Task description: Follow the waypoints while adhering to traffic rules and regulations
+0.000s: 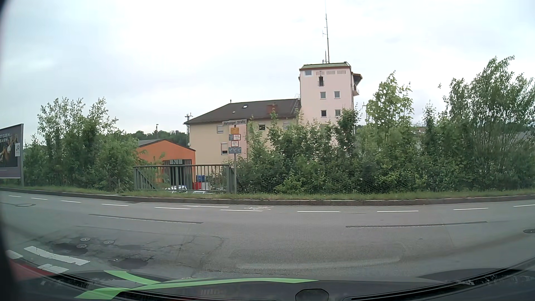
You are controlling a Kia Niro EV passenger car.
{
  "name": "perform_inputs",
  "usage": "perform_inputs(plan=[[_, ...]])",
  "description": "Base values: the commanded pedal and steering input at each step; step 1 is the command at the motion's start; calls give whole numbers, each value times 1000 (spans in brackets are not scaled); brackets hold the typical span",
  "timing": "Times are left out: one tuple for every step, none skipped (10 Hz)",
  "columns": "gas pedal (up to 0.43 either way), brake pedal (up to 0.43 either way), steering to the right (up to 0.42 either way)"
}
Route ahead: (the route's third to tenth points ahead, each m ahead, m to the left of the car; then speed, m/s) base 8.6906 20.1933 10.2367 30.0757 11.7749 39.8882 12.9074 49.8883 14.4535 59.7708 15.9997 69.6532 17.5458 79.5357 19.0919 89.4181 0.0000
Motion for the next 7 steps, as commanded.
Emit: perform_inputs(plan=[[0,152,-195],[0,152,-195],[0,152,-195],[0,152,-195],[0,152,-195],[0,152,-195],[0,152,-195]])
